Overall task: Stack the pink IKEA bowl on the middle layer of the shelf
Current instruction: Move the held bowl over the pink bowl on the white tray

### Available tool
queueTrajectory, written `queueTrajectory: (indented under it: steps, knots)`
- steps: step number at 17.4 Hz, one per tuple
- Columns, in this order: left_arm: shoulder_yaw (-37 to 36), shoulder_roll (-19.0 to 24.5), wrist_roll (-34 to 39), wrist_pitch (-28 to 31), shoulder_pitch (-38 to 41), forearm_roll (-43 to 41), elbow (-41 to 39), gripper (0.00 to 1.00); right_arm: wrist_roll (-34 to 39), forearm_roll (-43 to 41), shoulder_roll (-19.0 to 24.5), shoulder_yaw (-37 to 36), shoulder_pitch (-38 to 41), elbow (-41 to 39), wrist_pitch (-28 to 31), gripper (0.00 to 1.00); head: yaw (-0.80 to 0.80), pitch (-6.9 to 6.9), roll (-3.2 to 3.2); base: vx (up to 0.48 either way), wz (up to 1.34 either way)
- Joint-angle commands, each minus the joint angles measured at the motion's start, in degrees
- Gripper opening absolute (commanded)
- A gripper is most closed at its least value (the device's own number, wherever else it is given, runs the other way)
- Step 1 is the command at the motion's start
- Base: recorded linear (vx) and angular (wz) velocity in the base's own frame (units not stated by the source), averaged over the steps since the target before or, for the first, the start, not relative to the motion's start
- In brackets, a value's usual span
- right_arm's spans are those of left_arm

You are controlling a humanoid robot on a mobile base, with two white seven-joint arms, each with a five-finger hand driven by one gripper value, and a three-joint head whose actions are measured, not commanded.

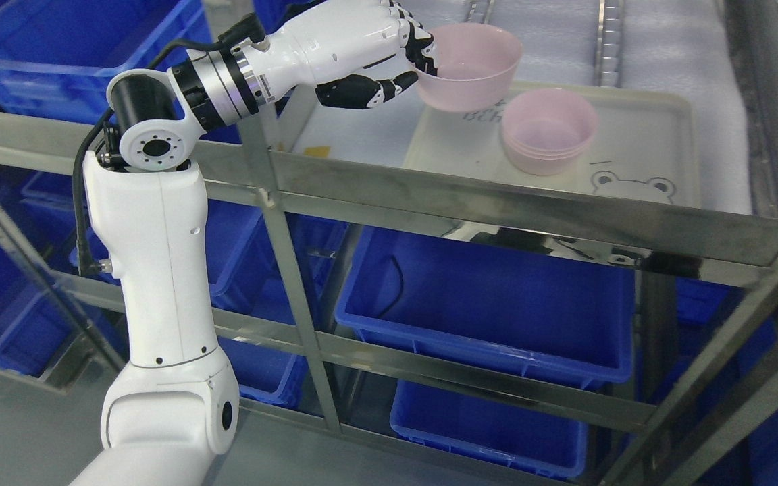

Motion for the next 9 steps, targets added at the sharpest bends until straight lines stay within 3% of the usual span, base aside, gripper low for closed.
queueTrajectory:
  steps: [1, 9]
  knots:
    - [1.07, 1.00, -0.03, -0.03, -0.02, -0.05, 0.34, 0.03, -0.04, 0.00, -1.00, 0.00, 0.25, -1.00, -0.02, 1.00, 0.00, 0.00, 0.00, 0.102, -0.77]
    - [0.98, 1.00, 0.06, -0.03, -0.81, -0.14, 0.78, 0.03, -0.04, 0.00, -1.00, 0.00, 0.17, -1.00, -0.02, 1.00, 0.00, -0.02, 0.00, 0.064, -0.35]
